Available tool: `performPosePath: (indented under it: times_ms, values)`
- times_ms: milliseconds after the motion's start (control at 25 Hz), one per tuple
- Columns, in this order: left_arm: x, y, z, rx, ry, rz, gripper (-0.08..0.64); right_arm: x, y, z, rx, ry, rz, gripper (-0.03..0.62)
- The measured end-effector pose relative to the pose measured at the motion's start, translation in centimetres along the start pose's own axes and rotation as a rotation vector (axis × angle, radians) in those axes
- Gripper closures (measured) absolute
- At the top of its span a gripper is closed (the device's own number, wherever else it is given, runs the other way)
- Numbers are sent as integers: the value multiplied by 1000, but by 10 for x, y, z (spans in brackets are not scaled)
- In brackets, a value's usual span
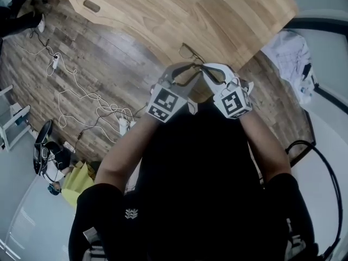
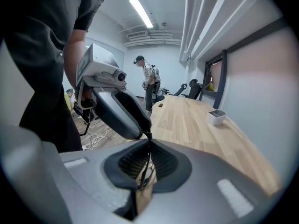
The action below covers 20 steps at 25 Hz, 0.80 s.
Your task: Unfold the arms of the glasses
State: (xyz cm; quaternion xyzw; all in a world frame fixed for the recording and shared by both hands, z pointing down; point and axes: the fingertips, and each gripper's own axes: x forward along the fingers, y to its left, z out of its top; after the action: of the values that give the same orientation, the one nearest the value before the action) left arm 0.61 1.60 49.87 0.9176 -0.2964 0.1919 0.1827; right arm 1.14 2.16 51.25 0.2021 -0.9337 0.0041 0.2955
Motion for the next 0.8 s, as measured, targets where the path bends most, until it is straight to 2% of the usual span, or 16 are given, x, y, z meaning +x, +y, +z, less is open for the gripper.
performPosePath:
  times_ms: [360,600,800]
  values:
    - [3,-20,5,58,21,-80,442,-12,4,-6,20,-29,-33,575]
    - [3,-41,9,110,27,-141,453,-20,10,-18,11,24,-62,558]
    - [1,-61,7,138,29,-192,453,-30,19,-40,43,86,-78,551]
